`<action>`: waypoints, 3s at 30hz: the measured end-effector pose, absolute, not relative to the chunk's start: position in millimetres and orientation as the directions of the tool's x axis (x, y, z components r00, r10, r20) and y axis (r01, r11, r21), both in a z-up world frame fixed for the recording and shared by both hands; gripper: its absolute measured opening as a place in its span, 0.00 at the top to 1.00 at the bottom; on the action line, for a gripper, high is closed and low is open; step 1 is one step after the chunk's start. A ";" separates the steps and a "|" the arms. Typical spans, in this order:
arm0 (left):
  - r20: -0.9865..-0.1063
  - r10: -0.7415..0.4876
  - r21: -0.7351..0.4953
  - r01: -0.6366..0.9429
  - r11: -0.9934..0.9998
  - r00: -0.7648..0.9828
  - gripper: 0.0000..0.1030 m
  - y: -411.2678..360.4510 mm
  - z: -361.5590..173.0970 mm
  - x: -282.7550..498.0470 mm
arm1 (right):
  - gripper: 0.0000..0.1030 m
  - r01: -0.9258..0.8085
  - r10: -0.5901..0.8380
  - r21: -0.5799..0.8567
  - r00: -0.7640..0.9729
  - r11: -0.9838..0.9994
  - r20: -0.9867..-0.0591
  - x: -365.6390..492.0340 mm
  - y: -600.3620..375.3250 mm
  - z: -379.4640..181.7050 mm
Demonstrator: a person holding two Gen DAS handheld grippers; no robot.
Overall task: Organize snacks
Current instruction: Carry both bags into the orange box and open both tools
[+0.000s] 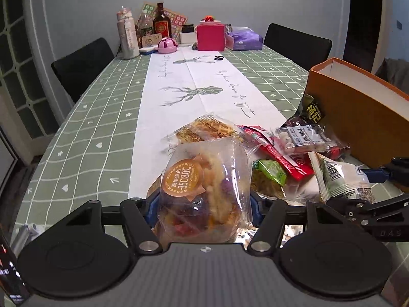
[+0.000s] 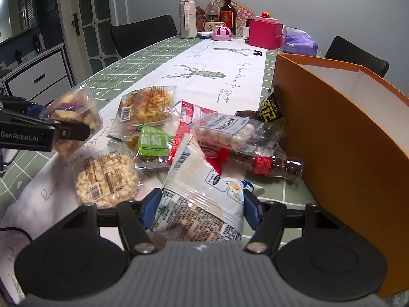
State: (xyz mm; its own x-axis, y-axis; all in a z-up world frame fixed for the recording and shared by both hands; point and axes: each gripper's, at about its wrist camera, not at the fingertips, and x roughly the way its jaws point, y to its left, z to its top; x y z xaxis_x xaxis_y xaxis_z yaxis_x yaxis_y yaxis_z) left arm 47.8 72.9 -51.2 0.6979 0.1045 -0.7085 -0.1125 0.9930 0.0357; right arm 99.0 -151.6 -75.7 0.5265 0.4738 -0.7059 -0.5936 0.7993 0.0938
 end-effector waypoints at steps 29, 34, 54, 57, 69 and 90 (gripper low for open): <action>-0.840 -0.112 -0.012 0.189 0.982 0.531 0.31 -28.6 67.3 143.3 | 0.38 -0.641 0.400 -0.067 0.554 0.765 -0.730 151.4 -227.4 66.1; -0.837 -0.172 -0.045 0.247 0.968 0.520 0.31 -61.6 80.2 174.1 | 0.38 -0.586 0.343 -0.060 0.552 0.808 -0.760 177.4 -256.4 72.4; -0.943 -0.163 -0.045 0.375 0.926 0.289 0.31 -164.3 16.3 280.2 | 0.37 -0.482 0.222 0.005 0.394 0.876 -0.892 242.2 -303.9 5.6; -0.954 -0.135 -0.021 0.392 0.920 0.268 0.31 -172.4 3.5 287.8 | 0.37 -0.501 0.220 0.008 0.365 0.866 -0.905 245.5 -302.1 -3.6; -0.977 -0.081 0.013 0.432 0.902 0.198 0.31 -195.9 -42.1 303.8 | 0.36 -0.497 0.189 0.012 0.306 0.868 -0.933 256.9 -306.8 -31.4; -0.974 -0.122 -0.033 0.412 0.911 0.193 0.17 -190.4 -35.3 300.1 | 0.20 -0.494 0.130 -0.045 0.315 0.869 -0.940 256.9 -305.5 -31.2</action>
